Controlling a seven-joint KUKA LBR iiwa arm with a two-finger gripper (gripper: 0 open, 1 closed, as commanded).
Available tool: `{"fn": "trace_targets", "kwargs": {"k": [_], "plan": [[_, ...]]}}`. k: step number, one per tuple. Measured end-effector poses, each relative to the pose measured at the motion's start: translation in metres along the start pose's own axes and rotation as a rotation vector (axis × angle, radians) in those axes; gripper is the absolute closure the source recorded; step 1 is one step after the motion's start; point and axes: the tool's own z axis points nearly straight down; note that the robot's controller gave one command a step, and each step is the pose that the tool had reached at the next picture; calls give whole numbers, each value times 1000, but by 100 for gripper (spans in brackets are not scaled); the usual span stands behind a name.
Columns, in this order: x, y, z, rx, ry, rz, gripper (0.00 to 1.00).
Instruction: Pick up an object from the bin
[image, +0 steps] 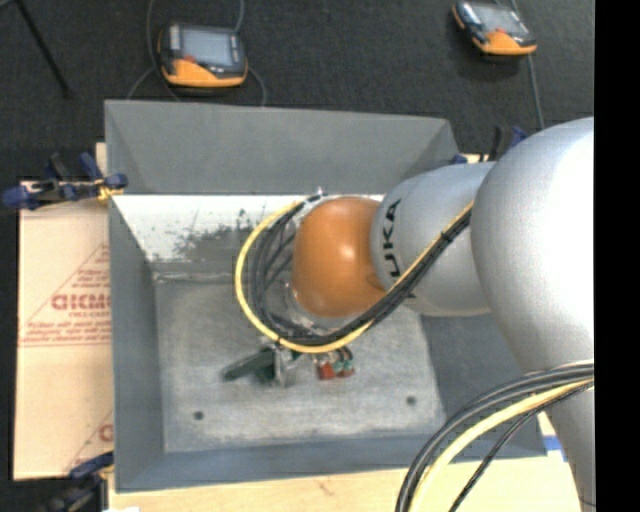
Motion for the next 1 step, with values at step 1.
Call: {"fn": "trace_targets", "kwargs": {"k": [1], "plan": [[-2, -1, -21, 0, 0, 6, 100]]}}
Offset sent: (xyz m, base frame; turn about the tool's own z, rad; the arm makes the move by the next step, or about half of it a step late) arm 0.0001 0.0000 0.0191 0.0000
